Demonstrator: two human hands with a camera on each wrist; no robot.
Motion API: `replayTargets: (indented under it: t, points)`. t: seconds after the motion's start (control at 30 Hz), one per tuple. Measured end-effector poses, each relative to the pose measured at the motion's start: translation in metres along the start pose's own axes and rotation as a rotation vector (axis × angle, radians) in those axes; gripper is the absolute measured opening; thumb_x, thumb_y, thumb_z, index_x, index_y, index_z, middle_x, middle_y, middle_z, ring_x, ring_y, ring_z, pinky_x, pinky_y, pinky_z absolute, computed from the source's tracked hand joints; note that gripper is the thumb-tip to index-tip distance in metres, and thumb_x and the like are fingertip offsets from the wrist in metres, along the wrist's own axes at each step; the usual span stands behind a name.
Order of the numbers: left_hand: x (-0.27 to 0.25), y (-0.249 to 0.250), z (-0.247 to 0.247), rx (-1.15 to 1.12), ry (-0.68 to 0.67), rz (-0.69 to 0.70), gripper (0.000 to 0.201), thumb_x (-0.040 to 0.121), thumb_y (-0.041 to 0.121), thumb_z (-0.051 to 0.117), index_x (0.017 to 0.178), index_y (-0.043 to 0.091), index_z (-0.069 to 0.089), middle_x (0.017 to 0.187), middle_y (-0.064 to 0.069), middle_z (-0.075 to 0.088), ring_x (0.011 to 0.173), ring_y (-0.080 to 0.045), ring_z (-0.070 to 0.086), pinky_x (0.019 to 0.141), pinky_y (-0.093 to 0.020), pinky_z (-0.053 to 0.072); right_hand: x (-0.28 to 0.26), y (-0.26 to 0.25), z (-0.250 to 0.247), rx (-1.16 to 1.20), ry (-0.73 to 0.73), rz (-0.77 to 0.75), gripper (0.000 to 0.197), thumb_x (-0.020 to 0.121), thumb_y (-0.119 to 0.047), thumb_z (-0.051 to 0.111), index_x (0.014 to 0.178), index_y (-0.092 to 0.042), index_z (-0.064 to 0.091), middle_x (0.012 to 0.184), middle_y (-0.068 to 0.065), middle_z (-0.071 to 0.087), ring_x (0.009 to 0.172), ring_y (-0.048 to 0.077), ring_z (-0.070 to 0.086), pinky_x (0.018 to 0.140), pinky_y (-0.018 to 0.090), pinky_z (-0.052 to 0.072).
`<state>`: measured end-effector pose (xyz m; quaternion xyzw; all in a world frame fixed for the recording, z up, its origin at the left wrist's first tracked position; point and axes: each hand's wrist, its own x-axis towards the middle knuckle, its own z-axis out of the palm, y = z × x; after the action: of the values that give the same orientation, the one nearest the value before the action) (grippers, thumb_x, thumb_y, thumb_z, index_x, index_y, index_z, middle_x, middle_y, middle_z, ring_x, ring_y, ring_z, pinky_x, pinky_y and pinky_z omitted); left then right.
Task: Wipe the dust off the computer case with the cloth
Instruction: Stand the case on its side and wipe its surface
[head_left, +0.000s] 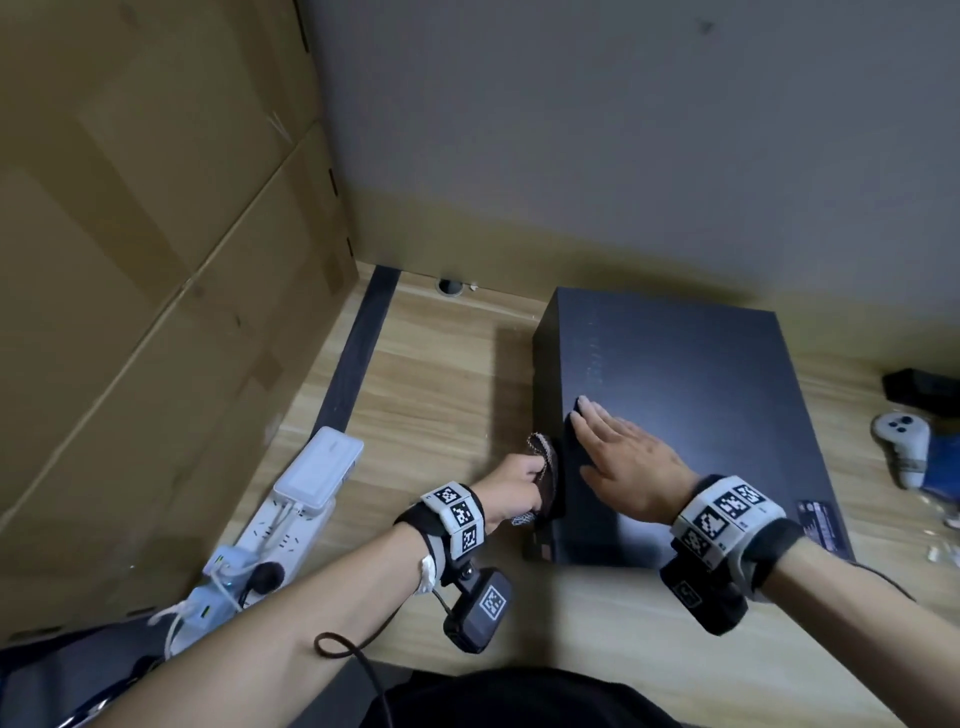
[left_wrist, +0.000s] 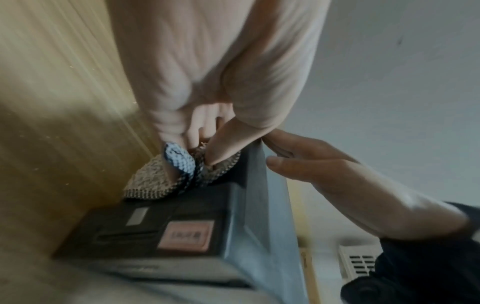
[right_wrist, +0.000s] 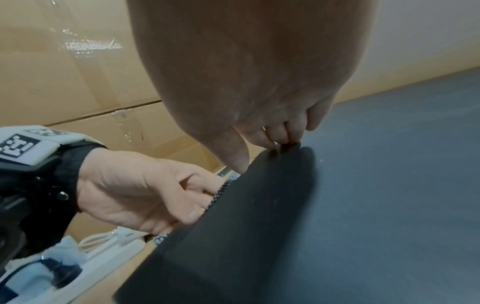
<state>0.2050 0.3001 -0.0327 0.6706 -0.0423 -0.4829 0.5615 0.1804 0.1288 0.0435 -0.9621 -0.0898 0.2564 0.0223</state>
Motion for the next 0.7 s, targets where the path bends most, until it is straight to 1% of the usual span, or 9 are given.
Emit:
replayTargets:
  t: [0.03, 0.1, 0.2, 0.27, 0.33, 0.4, 0.53, 0.67, 0.7]
  points:
    - [-0.002, -0.008, 0.001, 0.032, 0.003, 0.009, 0.027, 0.078, -0.023, 0.040, 0.073, 0.002, 0.051, 0.079, -0.007, 0.057, 0.077, -0.013, 0.054, 0.056, -0.016, 0.043, -0.006, -0.001, 0.005, -0.013, 0.007, 0.006, 0.071, 0.098, -0.027, 0.039, 0.158, -0.009, 0.005, 0.165, 0.012, -0.005, 0.153, 0.022, -0.001, 0.123, 0.032, 0.004]
    - [-0.005, -0.023, 0.003, 0.142, 0.004, 0.028, 0.019, 0.078, -0.014, 0.043, 0.069, 0.002, 0.046, 0.074, -0.005, 0.050, 0.075, -0.014, 0.045, 0.062, -0.026, 0.036, -0.016, -0.003, 0.014, -0.029, 0.036, 0.014, 0.069, 0.097, -0.022, 0.038, 0.158, -0.009, 0.007, 0.166, 0.012, -0.003, 0.153, 0.022, 0.001, 0.122, 0.031, 0.004]
    - [-0.008, -0.041, 0.005, 0.364, 0.013, -0.002, 0.032, 0.074, -0.015, 0.035, 0.062, 0.014, 0.040, 0.065, -0.002, 0.038, 0.073, -0.015, 0.037, 0.064, -0.027, 0.027, -0.029, -0.009, 0.023, -0.013, 0.062, 0.033, 0.070, 0.097, -0.023, 0.040, 0.158, -0.009, 0.010, 0.166, 0.011, 0.000, 0.153, 0.021, 0.003, 0.122, 0.030, 0.004]
    - [-0.008, -0.047, 0.005, 0.476, 0.039, -0.020, 0.030, 0.075, -0.012, 0.037, 0.063, 0.014, 0.044, 0.065, -0.005, 0.045, 0.072, -0.018, 0.044, 0.063, -0.027, 0.033, -0.036, -0.014, 0.030, -0.008, 0.044, 0.044, 0.072, 0.096, -0.027, 0.042, 0.158, -0.010, 0.009, 0.166, 0.011, -0.001, 0.153, 0.020, 0.002, 0.123, 0.030, 0.005]
    - [-0.003, -0.050, 0.004, 0.551, 0.035, -0.033, 0.028, 0.077, -0.009, 0.041, 0.064, 0.013, 0.050, 0.078, -0.015, 0.059, 0.079, -0.028, 0.056, 0.071, -0.032, 0.045, -0.040, -0.017, 0.034, 0.003, 0.021, 0.051, 0.075, 0.094, -0.026, 0.044, 0.158, -0.010, 0.008, 0.166, 0.010, -0.003, 0.153, 0.019, 0.000, 0.123, 0.030, 0.006]
    - [0.005, -0.054, 0.003, 0.603, 0.043, -0.038, 0.028, 0.077, -0.008, 0.042, 0.061, 0.014, 0.049, 0.080, -0.017, 0.060, 0.083, -0.034, 0.060, 0.075, -0.037, 0.049, -0.041, -0.018, 0.035, 0.015, 0.005, 0.053, 0.077, 0.091, -0.023, 0.045, 0.158, -0.010, 0.007, 0.166, 0.010, -0.003, 0.153, 0.019, 0.000, 0.124, 0.031, 0.008]
    - [0.003, -0.057, 0.005, 0.609, 0.116, -0.013, 0.032, 0.075, -0.009, 0.041, 0.053, 0.013, 0.038, 0.062, -0.006, 0.045, 0.069, -0.025, 0.044, 0.065, -0.027, 0.037, -0.039, -0.018, 0.027, -0.008, -0.019, 0.058, 0.079, 0.086, -0.015, 0.044, 0.157, -0.009, 0.011, 0.166, 0.011, 0.001, 0.153, 0.020, 0.006, 0.124, 0.033, 0.010]
    - [-0.006, -0.064, 0.007, 0.439, 0.150, 0.026, 0.030, 0.070, -0.007, 0.038, 0.066, 0.011, 0.062, 0.071, -0.010, 0.063, 0.078, -0.022, 0.057, 0.069, -0.024, 0.037, -0.039, -0.023, 0.017, -0.005, -0.071, 0.074, 0.078, 0.086, -0.013, 0.042, 0.157, -0.010, 0.011, 0.166, 0.011, -0.001, 0.153, 0.019, 0.007, 0.124, 0.033, 0.006]
    - [-0.009, -0.065, 0.008, 0.371, 0.160, 0.044, 0.030, 0.068, -0.004, 0.038, 0.068, 0.011, 0.064, 0.072, -0.005, 0.061, 0.079, -0.019, 0.056, 0.069, -0.024, 0.038, -0.039, -0.023, 0.016, -0.005, -0.076, 0.070, 0.078, 0.086, -0.012, 0.041, 0.157, -0.010, 0.011, 0.166, 0.011, -0.001, 0.153, 0.019, 0.007, 0.124, 0.033, 0.007]
